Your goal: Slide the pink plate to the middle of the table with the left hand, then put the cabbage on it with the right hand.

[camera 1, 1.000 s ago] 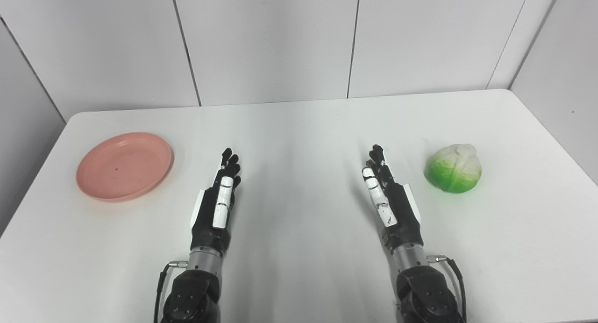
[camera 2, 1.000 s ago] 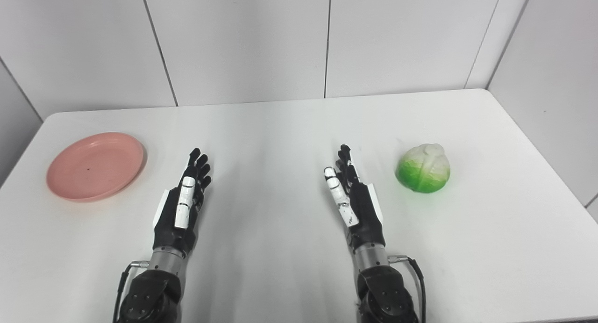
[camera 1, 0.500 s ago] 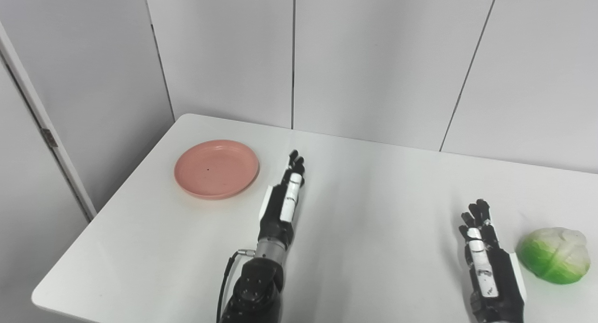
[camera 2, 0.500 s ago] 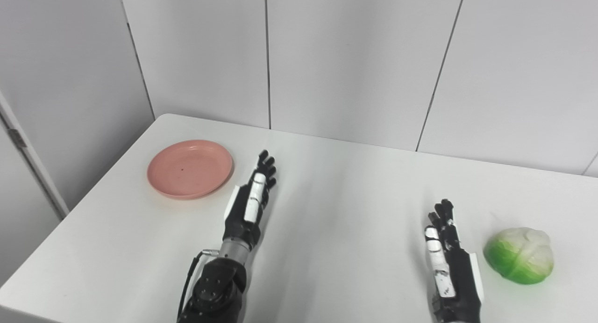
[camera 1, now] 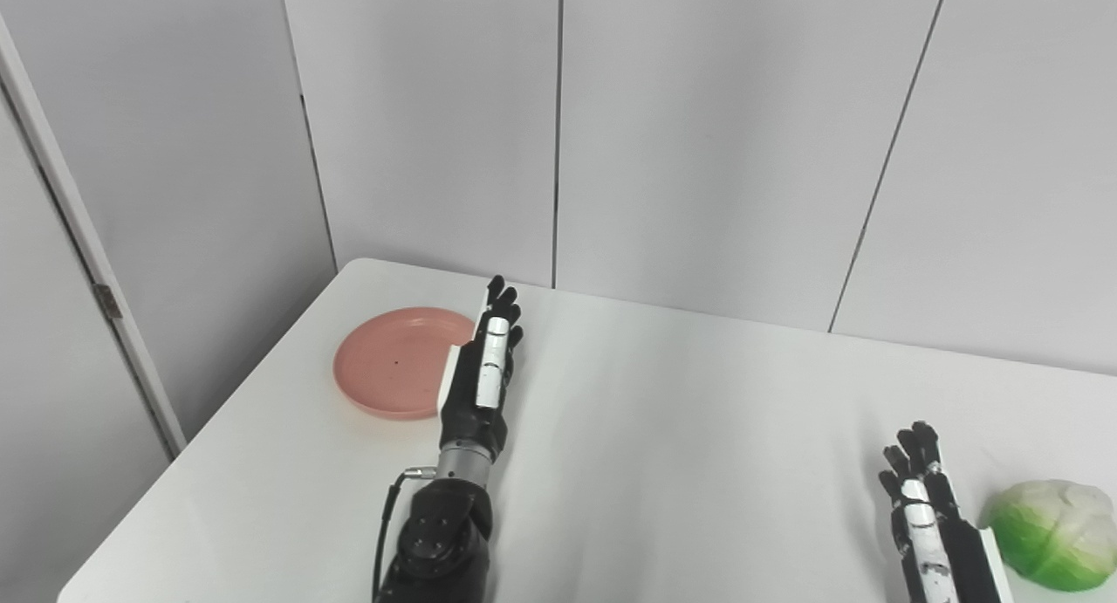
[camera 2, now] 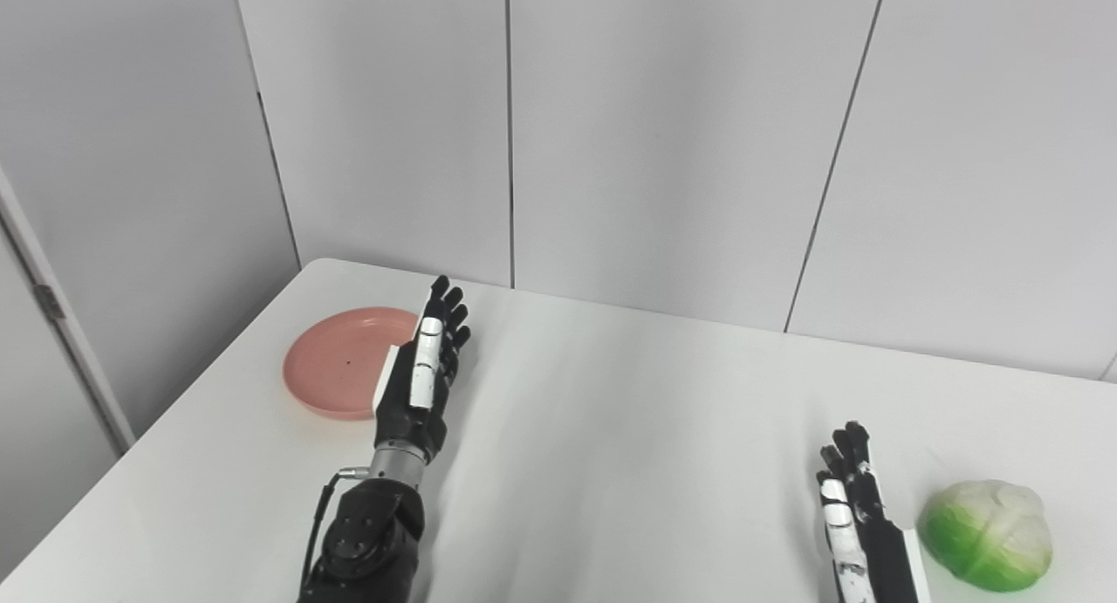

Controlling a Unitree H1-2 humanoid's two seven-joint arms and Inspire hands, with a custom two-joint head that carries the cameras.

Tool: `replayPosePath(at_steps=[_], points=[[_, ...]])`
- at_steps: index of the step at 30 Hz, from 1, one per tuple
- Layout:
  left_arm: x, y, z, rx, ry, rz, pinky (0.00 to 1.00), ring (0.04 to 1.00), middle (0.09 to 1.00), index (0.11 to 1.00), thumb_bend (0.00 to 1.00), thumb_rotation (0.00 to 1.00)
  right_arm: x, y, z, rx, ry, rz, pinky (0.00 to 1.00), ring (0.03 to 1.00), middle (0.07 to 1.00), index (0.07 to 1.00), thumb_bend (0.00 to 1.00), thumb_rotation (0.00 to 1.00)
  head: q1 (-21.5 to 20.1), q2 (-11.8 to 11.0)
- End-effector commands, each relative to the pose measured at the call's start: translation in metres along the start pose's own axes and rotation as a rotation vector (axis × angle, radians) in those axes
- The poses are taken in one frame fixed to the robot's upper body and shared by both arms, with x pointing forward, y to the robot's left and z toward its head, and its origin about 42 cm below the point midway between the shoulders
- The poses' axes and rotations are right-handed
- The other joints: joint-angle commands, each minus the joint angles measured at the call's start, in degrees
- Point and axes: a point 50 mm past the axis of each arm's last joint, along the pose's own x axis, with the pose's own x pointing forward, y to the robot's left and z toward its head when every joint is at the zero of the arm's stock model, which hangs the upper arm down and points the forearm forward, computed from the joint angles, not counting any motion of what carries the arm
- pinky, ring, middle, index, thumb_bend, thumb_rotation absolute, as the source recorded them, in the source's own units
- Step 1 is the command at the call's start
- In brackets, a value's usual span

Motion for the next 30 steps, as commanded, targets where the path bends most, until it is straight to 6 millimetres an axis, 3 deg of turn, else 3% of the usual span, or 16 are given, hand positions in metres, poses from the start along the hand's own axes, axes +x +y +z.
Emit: replayPosePath(at_steps=[1, 8, 14, 20, 22, 30], points=[[0.022, 0.0, 0.029, -0.004, -0.095, 0.007, 1.0, 1.0, 1.0, 1.0, 0.75, 0.99, -0.015, -0.007, -0.012, -0.016, 0.032, -0.03, 1.0, 0.98, 0.979, 1.0, 0.6, 0.81, 0.03, 0.07], [0.034, 0.037, 0.052, 0.051, -0.141, 0.086, 1.0, 0.994, 0.992, 0.98, 0.77, 1.0, -0.018, -0.008, -0.012, 0.002, 0.019, -0.026, 1.0, 0.974, 0.981, 1.0, 0.56, 0.79, 0.74, -0.16], [0.041, 0.061, 0.061, 0.109, -0.154, 0.143, 0.96, 0.95, 0.953, 0.944, 0.77, 1.0, -0.019, -0.009, -0.011, 0.021, 0.028, -0.021, 1.0, 0.991, 0.985, 1.0, 0.61, 0.77, 1.95, -0.48], [0.05, 0.096, 0.07, 0.154, -0.167, 0.223, 0.88, 0.868, 0.87, 0.871, 0.78, 1.0, -0.02, -0.009, -0.011, 0.04, 0.013, -0.01, 1.0, 0.999, 0.997, 1.0, 0.49, 0.78, 2.38, -0.53], [0.052, 0.112, 0.071, 0.138, -0.172, 0.259, 0.82, 0.822, 0.826, 0.835, 0.76, 1.0, -0.018, -0.011, -0.012, 0.032, 0.021, -0.012, 1.0, 1.0, 0.992, 1.0, 0.52, 0.79, 2.5, -0.74], [0.055, 0.147, 0.064, 0.152, -0.17, 0.322, 0.8, 0.79, 0.79, 0.806, 0.78, 1.0, -0.017, -0.013, -0.014, 0.035, 0.017, -0.002, 1.0, 0.998, 0.994, 1.0, 0.5, 0.8, 2.96, -1.39]])
